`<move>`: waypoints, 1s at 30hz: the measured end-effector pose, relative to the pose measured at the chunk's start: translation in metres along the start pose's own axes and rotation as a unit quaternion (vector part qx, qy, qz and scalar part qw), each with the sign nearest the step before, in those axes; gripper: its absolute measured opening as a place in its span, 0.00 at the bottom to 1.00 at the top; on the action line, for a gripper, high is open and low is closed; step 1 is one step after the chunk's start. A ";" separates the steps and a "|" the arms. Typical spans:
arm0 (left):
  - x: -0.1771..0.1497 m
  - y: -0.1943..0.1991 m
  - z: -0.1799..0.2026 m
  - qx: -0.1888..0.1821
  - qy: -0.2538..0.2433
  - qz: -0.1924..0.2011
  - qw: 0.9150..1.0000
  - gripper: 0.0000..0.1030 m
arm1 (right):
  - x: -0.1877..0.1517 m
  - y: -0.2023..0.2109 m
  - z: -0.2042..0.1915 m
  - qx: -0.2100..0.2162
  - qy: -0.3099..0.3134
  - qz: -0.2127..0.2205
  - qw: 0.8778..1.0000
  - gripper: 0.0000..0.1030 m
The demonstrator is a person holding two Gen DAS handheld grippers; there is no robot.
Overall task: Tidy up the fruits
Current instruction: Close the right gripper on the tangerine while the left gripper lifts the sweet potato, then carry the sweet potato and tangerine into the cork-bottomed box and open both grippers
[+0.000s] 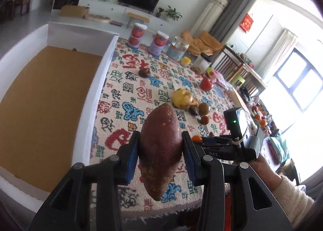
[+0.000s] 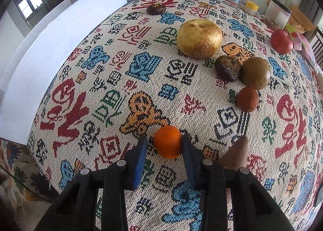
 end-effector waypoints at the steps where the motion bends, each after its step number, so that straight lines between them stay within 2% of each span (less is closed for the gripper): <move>1: 0.001 0.001 -0.003 0.002 0.002 0.002 1.000 0.40 | 0.002 -0.003 0.005 0.006 -0.008 -0.003 1.000 0.34; 4: 0.001 0.003 -0.011 0.007 0.016 0.005 1.000 0.40 | 0.003 -0.009 0.007 0.006 -0.012 -0.016 1.000 0.34; 6: 0.001 0.007 -0.016 0.005 0.026 0.005 1.000 0.40 | 0.006 -0.009 0.007 0.006 -0.013 -0.010 1.000 0.25; 7: 0.001 0.012 -0.018 0.006 0.030 0.006 1.000 0.40 | 0.006 -0.007 0.008 0.009 -0.019 -0.010 1.000 0.25; 10: 0.008 0.030 -0.021 0.006 0.040 0.016 0.999 0.40 | 0.011 0.005 0.008 0.024 -0.036 0.006 0.999 0.24; 12: 0.015 0.050 -0.025 0.010 0.045 0.028 0.999 0.40 | 0.016 0.026 -0.002 0.052 -0.047 0.027 0.997 0.24; 15: 0.024 0.075 -0.035 0.037 0.051 0.043 0.997 0.40 | 0.034 0.074 -0.043 0.117 -0.028 0.069 0.990 0.24; 19: 0.026 0.089 -0.072 0.096 0.082 0.051 0.991 0.40 | 0.059 0.140 -0.126 0.208 0.026 0.127 0.970 0.24; 22: 0.021 0.084 -0.108 0.136 0.109 0.045 0.984 0.40 | 0.076 0.158 -0.187 0.253 0.062 0.140 0.955 0.24; 26: 0.010 0.078 -0.145 0.178 0.133 0.028 0.975 0.40 | 0.088 0.142 -0.247 0.258 0.089 0.123 0.954 0.25; 30: 0.001 0.076 -0.163 0.194 0.148 0.018 0.970 0.41 | 0.094 0.120 -0.272 0.250 0.093 0.107 0.958 0.25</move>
Point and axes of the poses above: each gripper's, at about its wrist camera, not at the fingertips, and y roughly against the way its jaws point, z to its right, x to its top, the point moved 3 cm from there along -y, roughly the way its jaws point, and after that the axes turned 9 degrees about -x, right-handed, at the moved point
